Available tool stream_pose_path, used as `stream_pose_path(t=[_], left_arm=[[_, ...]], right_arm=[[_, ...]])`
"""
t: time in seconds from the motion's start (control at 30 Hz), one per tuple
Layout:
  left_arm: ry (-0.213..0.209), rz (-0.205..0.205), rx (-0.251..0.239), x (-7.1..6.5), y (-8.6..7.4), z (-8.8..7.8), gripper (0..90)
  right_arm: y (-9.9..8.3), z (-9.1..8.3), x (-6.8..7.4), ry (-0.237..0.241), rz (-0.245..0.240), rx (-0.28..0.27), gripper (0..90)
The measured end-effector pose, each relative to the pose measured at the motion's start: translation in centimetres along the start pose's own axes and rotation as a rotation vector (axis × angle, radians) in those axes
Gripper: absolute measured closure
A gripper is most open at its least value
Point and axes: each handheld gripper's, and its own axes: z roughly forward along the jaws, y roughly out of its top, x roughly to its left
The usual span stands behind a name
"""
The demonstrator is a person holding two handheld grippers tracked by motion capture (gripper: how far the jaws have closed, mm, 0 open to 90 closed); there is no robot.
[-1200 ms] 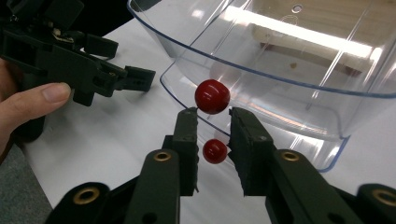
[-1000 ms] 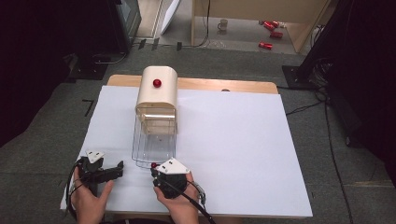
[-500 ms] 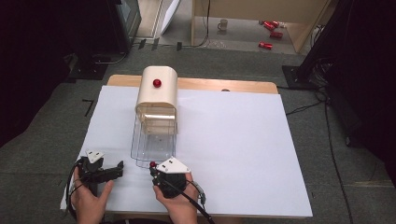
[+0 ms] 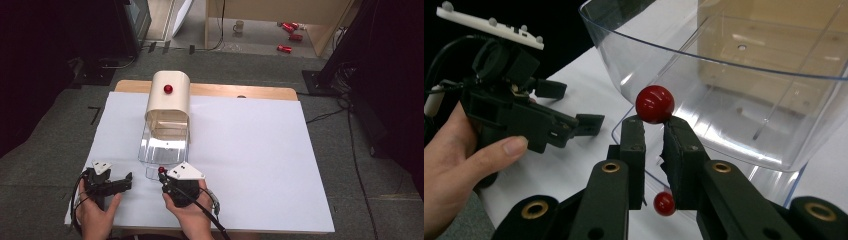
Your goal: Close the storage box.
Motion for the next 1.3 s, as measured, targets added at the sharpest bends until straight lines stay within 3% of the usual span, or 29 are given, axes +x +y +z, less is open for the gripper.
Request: stream_pose_path(t=[0.37,0.73,1.3], left_arm=[[-0.001,0.004,0.004,0.0,0.0,0.0,0.0],[-0.001,0.002,0.004,0.0,0.0,0.0,0.0],[0.0,0.001,0.001,0.0,0.0,0.0,0.0]], right_arm=[[2.0,-0.1,-0.7,-0.027,-0.017,-0.021,80.8],[3.6,1.4,-2.9,-0.054,0.01,-0.014,81.0],[5.5,4.5,-5.6,-0.038,0.049,-0.033,81.0]])
